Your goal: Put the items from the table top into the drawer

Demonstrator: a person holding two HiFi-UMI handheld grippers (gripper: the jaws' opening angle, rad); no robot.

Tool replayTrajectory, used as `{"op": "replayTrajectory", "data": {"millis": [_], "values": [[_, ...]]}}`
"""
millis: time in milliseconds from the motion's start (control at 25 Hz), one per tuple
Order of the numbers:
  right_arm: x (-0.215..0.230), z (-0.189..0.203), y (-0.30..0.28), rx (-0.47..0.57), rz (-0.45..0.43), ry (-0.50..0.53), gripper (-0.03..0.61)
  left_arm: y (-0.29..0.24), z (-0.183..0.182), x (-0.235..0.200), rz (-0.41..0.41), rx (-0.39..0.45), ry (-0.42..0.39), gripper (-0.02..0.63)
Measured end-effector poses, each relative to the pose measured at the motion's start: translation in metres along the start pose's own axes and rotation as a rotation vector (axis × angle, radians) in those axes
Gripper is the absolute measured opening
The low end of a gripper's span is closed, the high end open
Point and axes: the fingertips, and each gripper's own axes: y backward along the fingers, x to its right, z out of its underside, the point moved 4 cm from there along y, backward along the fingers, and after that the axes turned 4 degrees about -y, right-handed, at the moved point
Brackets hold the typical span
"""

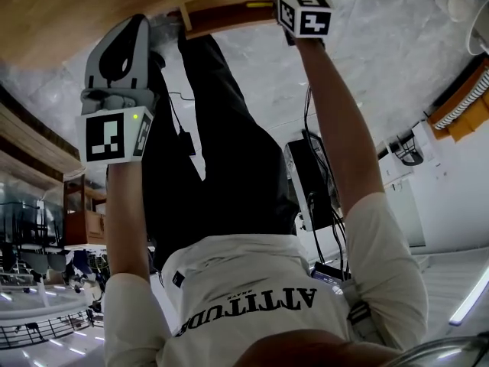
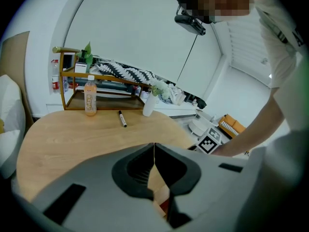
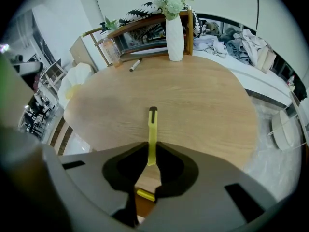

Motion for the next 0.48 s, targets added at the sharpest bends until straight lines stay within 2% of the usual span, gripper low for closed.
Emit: {"op": "replayTrajectory", "data": {"millis": [480], "values": [[-0.036,0.063,0.021,-0.087,-0.135,0.127,0.066,-0.015,0.007,0.013,0.052,-0.039,-0.027,0.021]]}}
